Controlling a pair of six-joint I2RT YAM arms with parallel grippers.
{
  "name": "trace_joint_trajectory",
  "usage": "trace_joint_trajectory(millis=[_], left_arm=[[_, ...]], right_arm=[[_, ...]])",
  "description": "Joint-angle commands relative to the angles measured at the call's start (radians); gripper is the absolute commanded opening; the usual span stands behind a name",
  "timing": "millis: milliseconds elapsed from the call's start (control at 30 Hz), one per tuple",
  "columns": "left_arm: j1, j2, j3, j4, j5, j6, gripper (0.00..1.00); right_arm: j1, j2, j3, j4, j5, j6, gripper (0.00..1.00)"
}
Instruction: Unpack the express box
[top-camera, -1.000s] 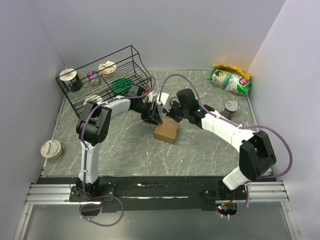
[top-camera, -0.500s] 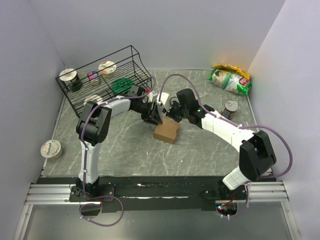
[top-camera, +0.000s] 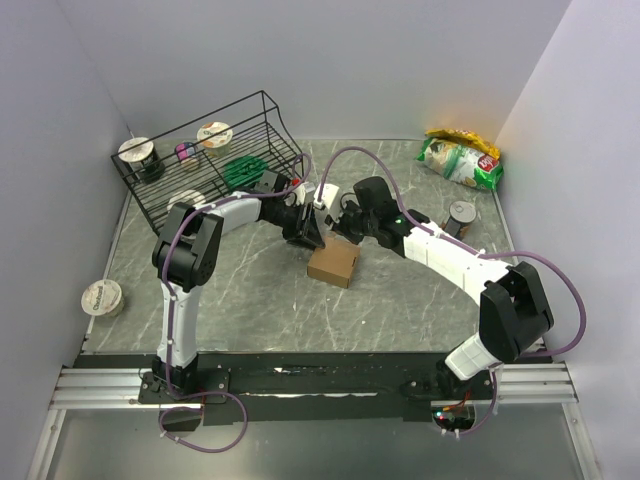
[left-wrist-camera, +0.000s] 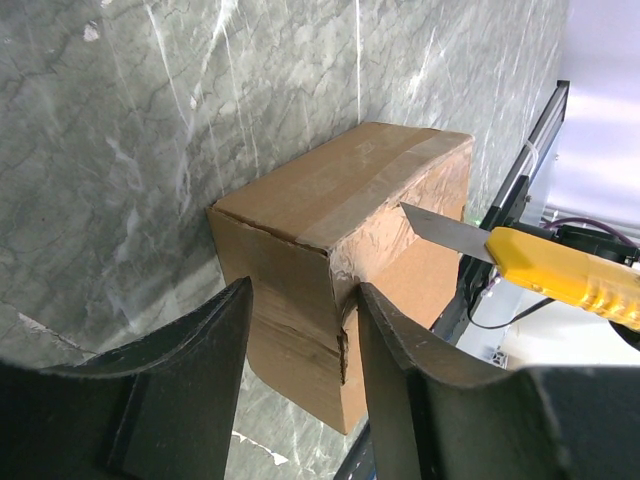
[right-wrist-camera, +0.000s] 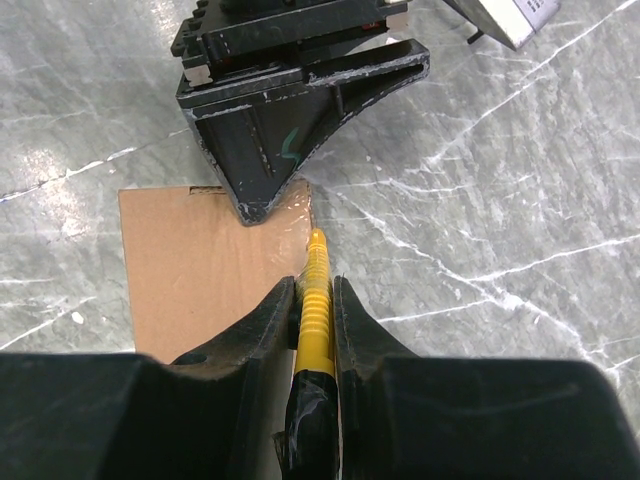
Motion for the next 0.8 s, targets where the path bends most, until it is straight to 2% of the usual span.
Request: trace_joint_trajectory(millis=[0, 767], left_arm=[[-0.011, 0.016, -0.025, 0.0, -0.067, 0.012, 0.5], [-0.012, 0.017, -0.028, -0.002, -0.069, 0.017, 0.5]], right_arm=[[0.004, -0.037, 0.031, 0.024, -0.016, 0.015, 0.0], [0.017, 0.017, 0.03, 0.03, 0.014, -0.024, 0.0]])
